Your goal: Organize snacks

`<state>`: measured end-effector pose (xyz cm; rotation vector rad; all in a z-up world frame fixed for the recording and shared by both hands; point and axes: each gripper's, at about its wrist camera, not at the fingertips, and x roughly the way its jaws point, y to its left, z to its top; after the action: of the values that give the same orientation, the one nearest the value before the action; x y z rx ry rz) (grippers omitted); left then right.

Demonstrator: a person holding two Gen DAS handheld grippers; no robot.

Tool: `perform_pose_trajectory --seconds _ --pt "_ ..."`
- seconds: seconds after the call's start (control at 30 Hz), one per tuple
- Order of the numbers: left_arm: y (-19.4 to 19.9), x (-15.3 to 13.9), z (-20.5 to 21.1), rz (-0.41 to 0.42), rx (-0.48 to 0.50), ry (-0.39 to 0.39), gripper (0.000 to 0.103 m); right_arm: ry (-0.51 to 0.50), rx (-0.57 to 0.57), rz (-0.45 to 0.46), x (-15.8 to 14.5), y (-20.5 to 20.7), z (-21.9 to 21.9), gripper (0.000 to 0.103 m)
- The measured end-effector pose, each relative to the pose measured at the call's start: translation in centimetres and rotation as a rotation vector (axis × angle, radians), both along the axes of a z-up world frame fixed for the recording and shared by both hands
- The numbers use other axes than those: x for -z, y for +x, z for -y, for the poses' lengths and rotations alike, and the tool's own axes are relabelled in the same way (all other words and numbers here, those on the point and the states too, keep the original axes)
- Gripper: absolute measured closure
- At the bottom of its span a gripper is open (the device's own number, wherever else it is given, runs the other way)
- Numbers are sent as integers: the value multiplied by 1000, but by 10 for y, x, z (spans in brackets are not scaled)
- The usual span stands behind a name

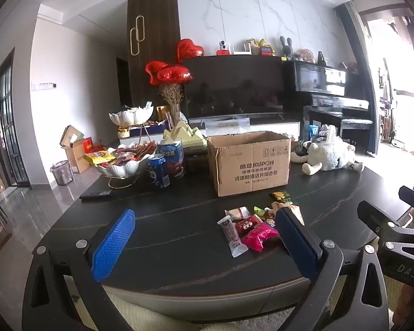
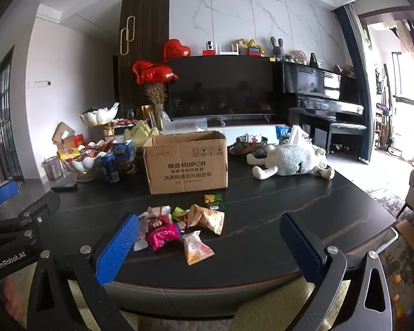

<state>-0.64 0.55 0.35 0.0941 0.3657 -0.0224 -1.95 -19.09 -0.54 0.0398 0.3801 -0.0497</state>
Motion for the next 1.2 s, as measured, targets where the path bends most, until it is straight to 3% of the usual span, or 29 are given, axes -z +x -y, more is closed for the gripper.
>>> perform_pose_trajectory --seconds 1.2 --pt "-3 -4 -2 20 -7 -1 0 -7 -1 8 -2 -3 -2 0"
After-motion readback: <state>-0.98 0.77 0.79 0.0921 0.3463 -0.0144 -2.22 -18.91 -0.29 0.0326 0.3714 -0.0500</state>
